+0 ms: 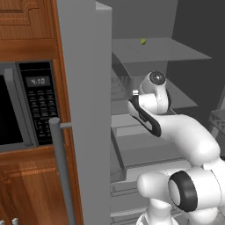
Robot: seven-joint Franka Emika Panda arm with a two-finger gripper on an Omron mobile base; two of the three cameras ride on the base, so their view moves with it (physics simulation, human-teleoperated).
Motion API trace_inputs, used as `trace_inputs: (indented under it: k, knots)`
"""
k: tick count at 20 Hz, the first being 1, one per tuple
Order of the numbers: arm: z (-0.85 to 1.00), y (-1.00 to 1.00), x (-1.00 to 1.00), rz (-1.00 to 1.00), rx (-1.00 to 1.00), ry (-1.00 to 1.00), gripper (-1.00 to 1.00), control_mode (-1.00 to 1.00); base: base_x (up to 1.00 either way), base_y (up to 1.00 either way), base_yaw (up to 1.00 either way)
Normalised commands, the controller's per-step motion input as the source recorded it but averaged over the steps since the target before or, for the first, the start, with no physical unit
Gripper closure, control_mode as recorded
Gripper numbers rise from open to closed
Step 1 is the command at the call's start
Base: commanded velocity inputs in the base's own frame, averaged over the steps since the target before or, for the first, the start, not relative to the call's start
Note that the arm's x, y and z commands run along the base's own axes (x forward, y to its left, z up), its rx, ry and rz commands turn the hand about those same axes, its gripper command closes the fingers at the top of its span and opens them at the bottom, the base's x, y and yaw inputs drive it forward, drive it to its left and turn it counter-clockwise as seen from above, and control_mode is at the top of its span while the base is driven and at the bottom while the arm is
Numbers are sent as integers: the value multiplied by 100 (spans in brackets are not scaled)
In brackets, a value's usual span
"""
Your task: Take the lemon wedge from the fridge and place it on the plate with fish on the dining counter.
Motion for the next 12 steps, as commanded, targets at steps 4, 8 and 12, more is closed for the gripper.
trace_inputs:
  k: [4, 8, 12]
  knots:
    - [-13, 0, -3, 0, 0, -9, -100, -100, 0, 0, 0]
    - [1, 0, 7, 0, 0, 5, -100, -100, 0, 0, 0]
    - [15, 0, 40, 0, 5, 22, -100, -100, 0, 0, 0]
